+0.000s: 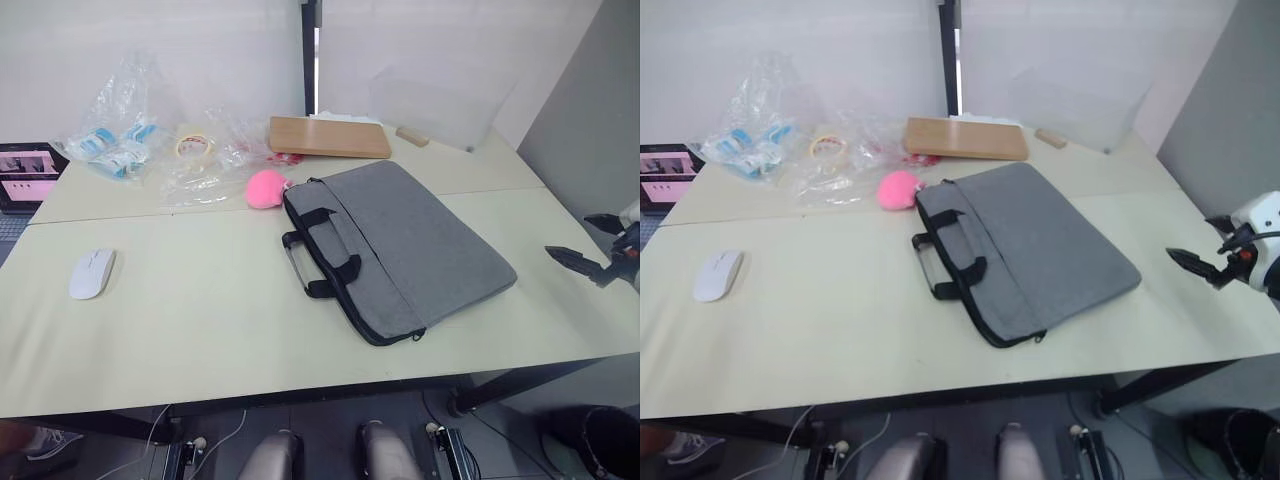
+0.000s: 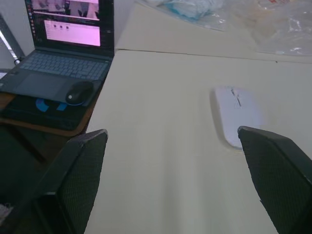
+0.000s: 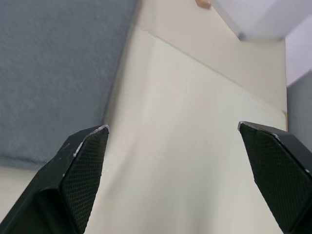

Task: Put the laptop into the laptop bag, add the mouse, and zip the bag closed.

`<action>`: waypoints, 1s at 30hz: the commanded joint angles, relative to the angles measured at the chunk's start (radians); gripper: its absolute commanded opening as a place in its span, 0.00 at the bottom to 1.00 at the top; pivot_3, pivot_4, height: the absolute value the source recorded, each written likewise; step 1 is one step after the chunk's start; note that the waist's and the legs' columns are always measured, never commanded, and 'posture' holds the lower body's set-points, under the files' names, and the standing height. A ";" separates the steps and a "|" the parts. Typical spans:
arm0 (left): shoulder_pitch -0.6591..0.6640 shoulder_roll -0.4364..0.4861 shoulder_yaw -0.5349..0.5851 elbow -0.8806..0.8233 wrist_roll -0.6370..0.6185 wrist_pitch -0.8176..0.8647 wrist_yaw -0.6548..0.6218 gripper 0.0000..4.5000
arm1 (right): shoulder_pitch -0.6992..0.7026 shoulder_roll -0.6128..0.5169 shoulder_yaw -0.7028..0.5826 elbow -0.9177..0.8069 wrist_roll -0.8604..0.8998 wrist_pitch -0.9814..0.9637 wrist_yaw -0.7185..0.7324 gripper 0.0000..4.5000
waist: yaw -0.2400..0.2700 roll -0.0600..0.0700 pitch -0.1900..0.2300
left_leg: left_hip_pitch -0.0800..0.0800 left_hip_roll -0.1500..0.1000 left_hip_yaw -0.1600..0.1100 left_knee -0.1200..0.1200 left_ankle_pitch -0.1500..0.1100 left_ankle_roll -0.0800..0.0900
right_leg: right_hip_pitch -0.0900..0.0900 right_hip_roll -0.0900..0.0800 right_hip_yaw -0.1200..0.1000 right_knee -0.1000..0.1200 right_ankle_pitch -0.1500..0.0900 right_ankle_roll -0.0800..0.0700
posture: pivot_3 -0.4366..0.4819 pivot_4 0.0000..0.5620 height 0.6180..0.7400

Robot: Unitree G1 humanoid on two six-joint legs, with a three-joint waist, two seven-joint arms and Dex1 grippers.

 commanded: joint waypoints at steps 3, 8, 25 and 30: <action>-0.019 0.026 -0.014 0.027 0.015 -0.050 -0.048 1.00 | -0.057 -0.034 0.025 0.066 -0.034 -0.081 0.056 0.99 | -0.006 0.000 0.000 | 0.000 0.000 0.000 0.000 0.000 0.000 | 0.000 0.001 0.000 0.000 0.000 0.000 | 0.48 0.27 1.00; -0.018 0.014 -0.028 0.030 0.020 -0.065 -0.060 1.00 | -0.107 -0.002 0.053 0.067 -0.029 -0.103 0.095 0.99 | -0.013 0.000 0.000 | 0.000 0.000 0.001 0.000 0.000 0.000 | 0.000 0.001 0.000 0.000 0.000 0.000 | 0.48 0.27 1.00; 0.004 -0.038 -0.019 0.039 0.028 -0.155 0.020 1.00 | -0.191 0.351 0.115 -0.974 0.554 0.513 0.000 0.99 | -0.006 -0.002 -0.001 | -0.002 0.004 0.002 0.000 -0.002 0.002 | -0.004 -0.002 0.001 0.002 0.001 0.000 | 0.48 0.27 1.00; 0.020 -0.043 -0.009 0.029 0.015 -0.159 0.022 1.00 | -0.175 0.367 0.129 -1.045 0.577 0.537 -0.023 0.99 | 0.018 -0.012 -0.005 | -0.002 0.002 0.002 0.001 -0.004 0.004 | -0.003 -0.003 0.000 -0.002 0.005 0.001 | 0.48 0.27 1.00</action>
